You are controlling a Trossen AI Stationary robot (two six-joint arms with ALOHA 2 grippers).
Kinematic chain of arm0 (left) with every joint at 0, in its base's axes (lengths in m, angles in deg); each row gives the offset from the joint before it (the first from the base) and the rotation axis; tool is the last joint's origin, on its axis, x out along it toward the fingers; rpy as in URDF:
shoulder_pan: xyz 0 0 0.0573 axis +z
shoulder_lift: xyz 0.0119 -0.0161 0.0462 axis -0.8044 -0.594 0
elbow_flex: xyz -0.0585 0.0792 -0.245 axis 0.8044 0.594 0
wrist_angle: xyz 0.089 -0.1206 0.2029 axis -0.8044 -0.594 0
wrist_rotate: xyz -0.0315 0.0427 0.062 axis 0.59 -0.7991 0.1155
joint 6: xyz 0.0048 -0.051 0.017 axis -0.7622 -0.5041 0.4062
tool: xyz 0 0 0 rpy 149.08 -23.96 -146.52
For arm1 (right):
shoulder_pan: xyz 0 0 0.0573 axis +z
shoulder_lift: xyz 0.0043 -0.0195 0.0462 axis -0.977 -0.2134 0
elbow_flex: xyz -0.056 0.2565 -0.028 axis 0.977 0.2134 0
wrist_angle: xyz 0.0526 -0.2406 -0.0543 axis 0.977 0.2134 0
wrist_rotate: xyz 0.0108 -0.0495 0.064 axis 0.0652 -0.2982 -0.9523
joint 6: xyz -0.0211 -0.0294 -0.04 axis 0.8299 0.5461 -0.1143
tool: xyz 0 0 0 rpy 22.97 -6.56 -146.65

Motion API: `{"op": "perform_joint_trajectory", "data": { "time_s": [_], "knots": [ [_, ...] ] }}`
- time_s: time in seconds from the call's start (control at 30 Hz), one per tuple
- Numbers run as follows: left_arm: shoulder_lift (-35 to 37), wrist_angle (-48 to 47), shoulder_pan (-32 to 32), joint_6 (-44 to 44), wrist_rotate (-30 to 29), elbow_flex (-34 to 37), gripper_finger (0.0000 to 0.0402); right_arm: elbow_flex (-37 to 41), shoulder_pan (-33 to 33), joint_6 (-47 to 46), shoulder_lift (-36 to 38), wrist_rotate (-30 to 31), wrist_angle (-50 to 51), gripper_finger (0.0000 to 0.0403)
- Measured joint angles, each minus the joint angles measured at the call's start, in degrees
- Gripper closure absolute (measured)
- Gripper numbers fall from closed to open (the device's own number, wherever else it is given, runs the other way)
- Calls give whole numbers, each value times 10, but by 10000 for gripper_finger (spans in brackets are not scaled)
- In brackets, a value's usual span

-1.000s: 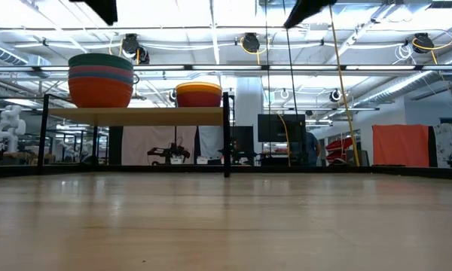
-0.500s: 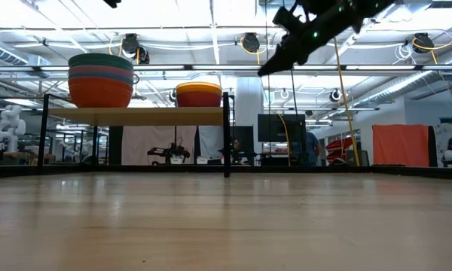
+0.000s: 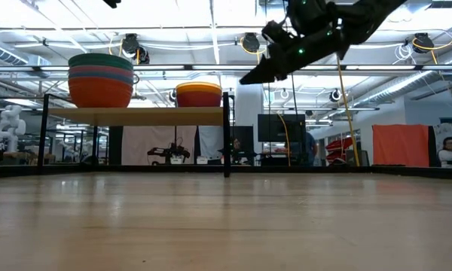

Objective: Place and stack bowls onto a shelf
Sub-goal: Return to Home Position

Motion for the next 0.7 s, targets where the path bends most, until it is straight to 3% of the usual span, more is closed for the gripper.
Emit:
{"op": "perform_joint_trajectory", "data": {
  "time_s": [0.23,0.7],
  "knots": [
    [0,0,0,-1,0,0,298,-1,0,-47,-87,-40,-119,402],
    [0,0,0,5,0,0,298,-25,-2,-43,-114,-70,-118,403]
  ]
}}
